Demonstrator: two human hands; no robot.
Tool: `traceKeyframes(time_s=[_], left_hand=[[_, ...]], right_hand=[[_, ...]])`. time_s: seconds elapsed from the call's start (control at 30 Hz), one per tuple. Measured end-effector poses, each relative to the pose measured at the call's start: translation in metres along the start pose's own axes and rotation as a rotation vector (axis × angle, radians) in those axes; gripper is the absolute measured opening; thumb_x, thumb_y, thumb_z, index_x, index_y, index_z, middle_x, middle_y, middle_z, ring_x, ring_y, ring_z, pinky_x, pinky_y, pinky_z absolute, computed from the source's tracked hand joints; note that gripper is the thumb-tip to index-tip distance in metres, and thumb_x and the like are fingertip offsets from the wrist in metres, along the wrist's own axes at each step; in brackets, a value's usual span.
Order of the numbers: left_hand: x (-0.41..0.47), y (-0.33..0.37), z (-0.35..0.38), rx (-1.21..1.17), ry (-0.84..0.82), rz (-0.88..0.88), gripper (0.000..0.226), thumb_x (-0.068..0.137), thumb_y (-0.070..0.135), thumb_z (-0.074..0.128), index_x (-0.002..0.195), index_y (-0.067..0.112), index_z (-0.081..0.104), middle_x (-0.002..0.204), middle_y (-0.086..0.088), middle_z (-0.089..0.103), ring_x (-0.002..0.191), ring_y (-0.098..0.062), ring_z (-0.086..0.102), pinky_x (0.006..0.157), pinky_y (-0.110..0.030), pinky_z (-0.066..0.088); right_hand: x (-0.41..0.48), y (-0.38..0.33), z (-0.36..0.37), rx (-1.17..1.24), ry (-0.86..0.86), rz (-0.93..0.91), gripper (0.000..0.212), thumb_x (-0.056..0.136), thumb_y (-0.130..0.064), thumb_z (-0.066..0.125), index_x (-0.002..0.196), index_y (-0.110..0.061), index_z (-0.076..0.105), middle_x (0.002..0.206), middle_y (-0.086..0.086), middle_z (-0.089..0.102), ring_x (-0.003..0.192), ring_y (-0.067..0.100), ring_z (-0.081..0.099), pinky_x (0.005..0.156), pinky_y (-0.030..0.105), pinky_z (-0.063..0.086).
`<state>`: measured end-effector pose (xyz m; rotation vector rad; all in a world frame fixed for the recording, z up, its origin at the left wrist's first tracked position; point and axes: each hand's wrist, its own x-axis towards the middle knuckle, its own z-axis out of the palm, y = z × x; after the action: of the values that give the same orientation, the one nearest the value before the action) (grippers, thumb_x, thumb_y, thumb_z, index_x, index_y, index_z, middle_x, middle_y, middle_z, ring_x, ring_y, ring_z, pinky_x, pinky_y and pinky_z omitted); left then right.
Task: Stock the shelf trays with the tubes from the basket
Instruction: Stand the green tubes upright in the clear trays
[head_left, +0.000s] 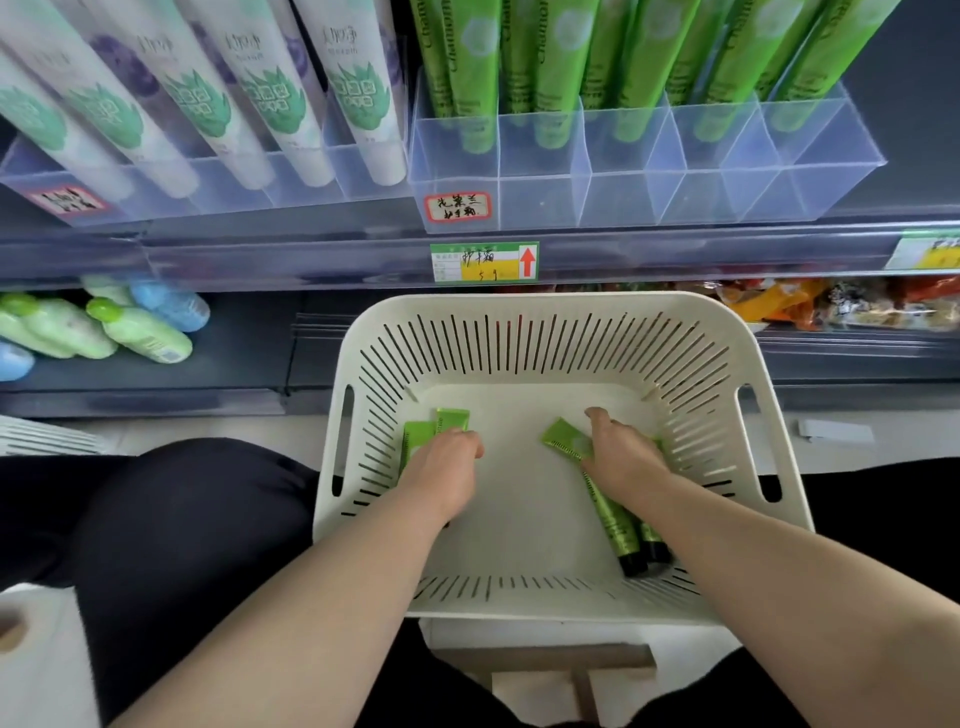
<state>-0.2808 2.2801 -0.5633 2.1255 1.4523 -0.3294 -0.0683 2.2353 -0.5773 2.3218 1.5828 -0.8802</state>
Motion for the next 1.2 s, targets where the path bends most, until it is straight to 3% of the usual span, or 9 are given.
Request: traceKeyframes(time_s=[0.07, 0.23, 0.43, 0.57, 0.63, 0.73, 0.87, 0.97, 1.2], left_hand=[[-0.001, 0.001, -0.001, 0.001, 0.006, -0.004, 0.039, 0.093, -0.002, 0.050, 0.127, 0.015, 0.056, 0.128, -0.004, 0.053, 0.115, -0.023, 0.053, 0.093, -0.033, 0.044], [0.002, 0.006, -0.008, 0.020, 0.083, -0.082, 0.034, 0.087, -0.009, 0.047, 0.115, 0.006, 0.057, 0.117, -0.011, 0.055, 0.102, -0.028, 0.058, 0.077, -0.033, 0.046], [0.022, 0.001, -0.011, 0.014, 0.139, -0.241, 0.029, 0.086, -0.007, 0.049, 0.114, 0.003, 0.049, 0.101, -0.014, 0.057, 0.091, -0.031, 0.060, 0.072, -0.040, 0.053], [0.033, 0.000, -0.002, -0.016, 0.120, -0.301, 0.028, 0.089, -0.004, 0.047, 0.115, 0.004, 0.045, 0.099, -0.015, 0.060, 0.088, -0.033, 0.063, 0.072, -0.045, 0.056], [0.037, 0.003, 0.001, 0.010, 0.101, -0.287, 0.027, 0.089, -0.001, 0.051, 0.115, 0.003, 0.046, 0.106, -0.017, 0.060, 0.096, -0.035, 0.062, 0.076, -0.044, 0.054], [0.041, 0.008, 0.005, 0.050, 0.028, -0.265, 0.032, 0.085, 0.003, 0.062, 0.115, 0.005, 0.051, 0.113, -0.014, 0.057, 0.104, -0.032, 0.059, 0.082, -0.039, 0.050], [0.037, 0.016, 0.007, 0.030, -0.028, -0.244, 0.017, 0.087, 0.019, 0.064, 0.103, 0.013, 0.061, 0.105, -0.008, 0.057, 0.098, -0.028, 0.058, 0.079, -0.038, 0.052], [0.029, 0.021, 0.000, -0.087, 0.037, -0.190, 0.011, 0.089, 0.025, 0.059, 0.089, 0.015, 0.056, 0.095, -0.007, 0.062, 0.091, -0.028, 0.059, 0.071, -0.037, 0.051], [-0.009, 0.047, -0.052, -0.241, 0.284, 0.075, 0.018, 0.090, 0.027, 0.064, 0.107, 0.023, 0.058, 0.094, 0.004, 0.064, 0.086, -0.018, 0.060, 0.073, -0.035, 0.053]], right_hand=[[-0.002, -0.001, -0.002, -0.046, 0.004, -0.051, 0.063, 0.087, -0.016, 0.054, 0.144, -0.019, 0.027, 0.127, 0.011, 0.051, 0.113, 0.028, 0.049, 0.087, 0.038, 0.047], [-0.012, -0.009, -0.023, -0.033, 0.094, -0.168, 0.034, 0.093, -0.040, 0.047, 0.123, -0.024, 0.053, 0.112, 0.002, 0.052, 0.105, 0.023, 0.052, 0.089, 0.038, 0.045], [-0.033, -0.012, -0.044, 0.104, 0.199, -0.268, 0.019, 0.095, -0.032, 0.050, 0.108, -0.018, 0.048, 0.103, 0.002, 0.056, 0.079, 0.021, 0.054, 0.064, 0.035, 0.049], [-0.044, -0.006, -0.053, 0.174, 0.229, -0.268, 0.025, 0.095, -0.019, 0.049, 0.119, -0.023, 0.042, 0.102, -0.002, 0.053, 0.071, 0.019, 0.056, 0.051, 0.030, 0.044], [-0.046, -0.004, -0.056, 0.203, 0.233, -0.276, 0.025, 0.095, -0.019, 0.049, 0.119, -0.024, 0.043, 0.101, -0.003, 0.054, 0.072, 0.019, 0.056, 0.049, 0.028, 0.042], [-0.047, -0.006, -0.060, 0.205, 0.271, -0.307, 0.023, 0.095, -0.020, 0.049, 0.117, -0.024, 0.047, 0.106, -0.003, 0.055, 0.079, 0.020, 0.058, 0.059, 0.035, 0.051], [-0.048, -0.008, -0.062, 0.205, 0.311, -0.307, 0.023, 0.094, -0.019, 0.050, 0.116, -0.026, 0.050, 0.108, -0.004, 0.053, 0.084, 0.020, 0.058, 0.065, 0.037, 0.054], [-0.048, -0.008, -0.065, 0.198, 0.329, -0.309, 0.024, 0.093, -0.019, 0.050, 0.116, -0.027, 0.051, 0.108, -0.003, 0.057, 0.088, 0.021, 0.058, 0.069, 0.039, 0.054], [-0.072, -0.009, -0.082, 0.240, 0.478, -0.313, 0.024, 0.093, -0.020, 0.052, 0.117, -0.026, 0.056, 0.105, -0.005, 0.054, 0.085, 0.019, 0.058, 0.067, 0.037, 0.053]])
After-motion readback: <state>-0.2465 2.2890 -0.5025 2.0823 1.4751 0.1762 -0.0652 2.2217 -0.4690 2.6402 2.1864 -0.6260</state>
